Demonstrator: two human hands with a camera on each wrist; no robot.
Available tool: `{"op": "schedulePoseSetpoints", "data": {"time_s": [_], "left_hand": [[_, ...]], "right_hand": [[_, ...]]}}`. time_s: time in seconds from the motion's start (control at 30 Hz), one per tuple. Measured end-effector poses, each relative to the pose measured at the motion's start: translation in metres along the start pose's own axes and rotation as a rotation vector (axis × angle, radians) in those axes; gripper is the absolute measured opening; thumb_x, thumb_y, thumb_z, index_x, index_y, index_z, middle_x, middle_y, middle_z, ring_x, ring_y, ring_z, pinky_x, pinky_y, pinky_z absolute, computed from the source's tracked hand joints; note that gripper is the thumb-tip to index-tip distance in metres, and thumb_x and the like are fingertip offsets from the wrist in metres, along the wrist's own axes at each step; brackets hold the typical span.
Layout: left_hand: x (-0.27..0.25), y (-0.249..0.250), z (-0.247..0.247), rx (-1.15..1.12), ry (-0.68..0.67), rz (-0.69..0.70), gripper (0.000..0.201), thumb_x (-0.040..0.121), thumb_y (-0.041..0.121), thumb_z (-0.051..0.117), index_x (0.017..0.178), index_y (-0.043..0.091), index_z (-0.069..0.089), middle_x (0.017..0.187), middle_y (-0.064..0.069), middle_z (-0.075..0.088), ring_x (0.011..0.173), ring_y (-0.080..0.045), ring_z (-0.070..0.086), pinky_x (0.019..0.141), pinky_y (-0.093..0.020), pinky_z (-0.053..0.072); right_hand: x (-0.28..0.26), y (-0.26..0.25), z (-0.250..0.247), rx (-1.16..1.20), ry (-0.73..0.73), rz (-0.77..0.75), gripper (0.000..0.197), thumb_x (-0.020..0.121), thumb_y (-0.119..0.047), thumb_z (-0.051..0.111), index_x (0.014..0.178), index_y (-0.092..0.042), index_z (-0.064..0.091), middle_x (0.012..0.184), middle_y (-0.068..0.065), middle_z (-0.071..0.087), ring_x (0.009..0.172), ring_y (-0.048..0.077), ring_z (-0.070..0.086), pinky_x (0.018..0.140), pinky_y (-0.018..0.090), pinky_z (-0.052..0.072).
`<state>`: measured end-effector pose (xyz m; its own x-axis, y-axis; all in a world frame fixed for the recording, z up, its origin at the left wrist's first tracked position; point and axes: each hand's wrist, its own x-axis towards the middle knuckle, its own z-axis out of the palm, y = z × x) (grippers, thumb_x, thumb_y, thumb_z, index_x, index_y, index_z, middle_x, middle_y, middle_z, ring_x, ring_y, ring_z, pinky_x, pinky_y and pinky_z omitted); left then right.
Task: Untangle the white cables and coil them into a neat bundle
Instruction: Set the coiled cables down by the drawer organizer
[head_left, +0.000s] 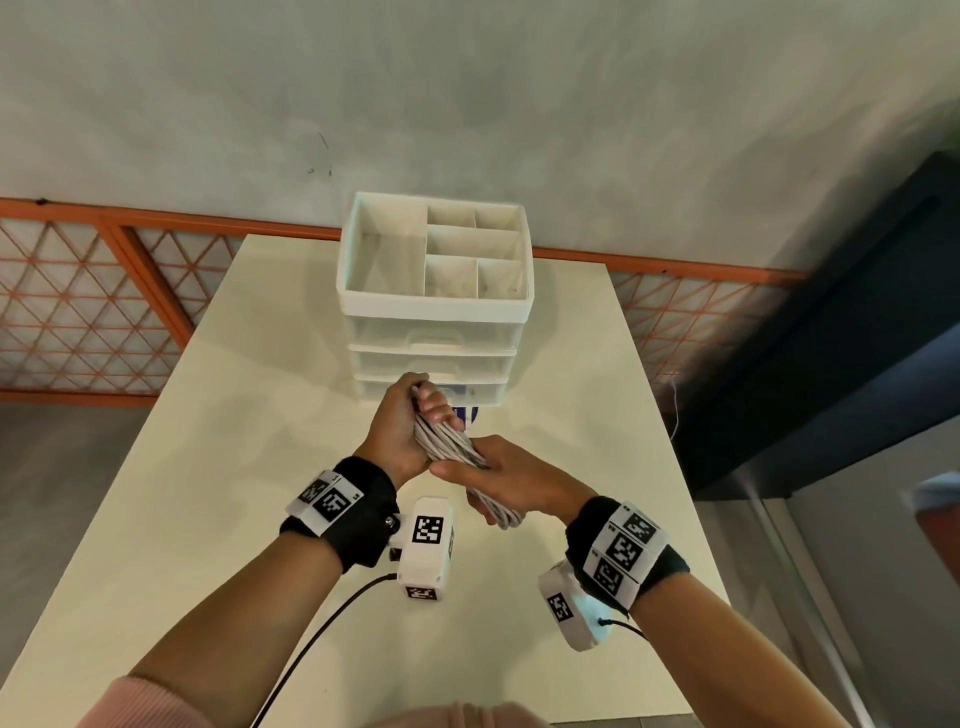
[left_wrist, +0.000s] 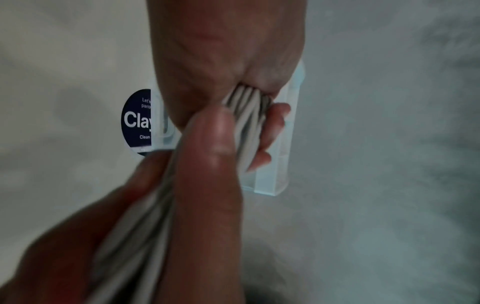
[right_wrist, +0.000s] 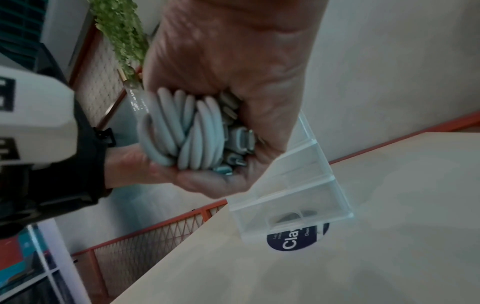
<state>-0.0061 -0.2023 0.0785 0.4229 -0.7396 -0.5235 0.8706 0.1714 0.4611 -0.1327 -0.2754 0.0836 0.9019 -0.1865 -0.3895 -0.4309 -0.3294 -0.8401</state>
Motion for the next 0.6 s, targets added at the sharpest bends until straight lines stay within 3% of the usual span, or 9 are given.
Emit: {"op": "schedulePoseSetpoints", "data": {"time_s": [0.1,0.17,0.23,0.27,0.33,0.4,0.5,0.6], "left_hand": [[0.014,0.000,0.000,0.052,0.000,-0.072,0.047,0.094,0.031,0.045,0.051,0.012,0.053,0.045,-0.001,0.052,0.044,-0.015,0.058,0.066,-0.031,0.048],[0.025,0.000,-0.003,0.114,0.006,-0.112,0.046,0.096,0.040,0.041,0.073,0.006,0.062,0.068,-0.009,0.068,0.072,-0.023,0.070,0.080,-0.036,0.050],[0.041,0.000,-0.008,0.181,0.026,-0.119,0.048,0.096,0.046,0.037,0.104,0.005,0.061,0.103,-0.014,0.069,0.103,-0.030,0.063,0.095,-0.041,0.046],[0.050,0.000,-0.011,0.205,0.062,-0.104,0.049,0.097,0.047,0.036,0.116,0.007,0.057,0.115,-0.013,0.064,0.110,-0.029,0.059,0.099,-0.042,0.043],[0.062,0.001,-0.012,0.212,0.133,-0.032,0.056,0.099,0.047,0.033,0.134,0.005,0.045,0.122,-0.010,0.056,0.113,-0.025,0.055,0.098,-0.039,0.041],[0.074,0.003,-0.011,0.141,0.173,0.037,0.068,0.098,0.053,0.026,0.142,0.002,0.033,0.131,-0.012,0.050,0.124,-0.025,0.048,0.100,-0.040,0.039],[0.088,0.006,-0.011,0.073,0.213,0.095,0.077,0.095,0.059,0.020,0.138,-0.004,0.035,0.138,-0.015,0.047,0.118,-0.022,0.048,0.104,-0.039,0.039],[0.093,0.003,-0.013,0.141,0.243,0.134,0.070,0.096,0.055,0.025,0.133,-0.002,0.039,0.123,-0.014,0.055,0.107,-0.022,0.055,0.089,-0.033,0.048]], "right_hand": [[0.005,0.012,-0.008,0.062,0.018,0.039,0.034,0.091,-0.048,0.055,0.074,-0.020,0.050,0.058,0.004,0.058,0.043,0.015,0.055,0.050,0.024,0.048],[0.006,0.020,-0.013,0.134,0.042,0.063,0.034,0.091,-0.047,0.056,0.074,-0.018,0.050,0.058,0.003,0.057,0.044,0.016,0.054,0.049,0.024,0.048],[0.009,0.031,-0.019,0.222,0.071,0.086,0.034,0.091,-0.044,0.057,0.077,-0.015,0.049,0.056,0.002,0.055,0.045,0.017,0.051,0.050,0.024,0.047],[0.010,0.038,-0.023,0.278,0.086,0.098,0.033,0.091,-0.042,0.057,0.076,-0.014,0.049,0.054,0.001,0.054,0.044,0.017,0.049,0.049,0.024,0.046],[0.010,0.049,-0.027,0.391,0.117,0.125,0.033,0.092,-0.039,0.058,0.072,-0.014,0.049,0.050,-0.002,0.052,0.041,0.015,0.046,0.046,0.023,0.043],[0.010,0.059,-0.031,0.461,0.142,0.156,0.034,0.092,-0.038,0.058,0.072,-0.013,0.048,0.050,0.000,0.050,0.039,0.014,0.046,0.045,0.022,0.042],[0.007,0.071,-0.034,0.498,0.154,0.188,0.036,0.091,-0.040,0.058,0.078,-0.008,0.047,0.053,0.003,0.049,0.039,0.015,0.046,0.045,0.023,0.043],[0.005,0.078,-0.036,0.503,0.144,0.210,0.037,0.091,-0.042,0.058,0.081,-0.008,0.047,0.056,0.005,0.048,0.041,0.017,0.046,0.046,0.024,0.043]]}}
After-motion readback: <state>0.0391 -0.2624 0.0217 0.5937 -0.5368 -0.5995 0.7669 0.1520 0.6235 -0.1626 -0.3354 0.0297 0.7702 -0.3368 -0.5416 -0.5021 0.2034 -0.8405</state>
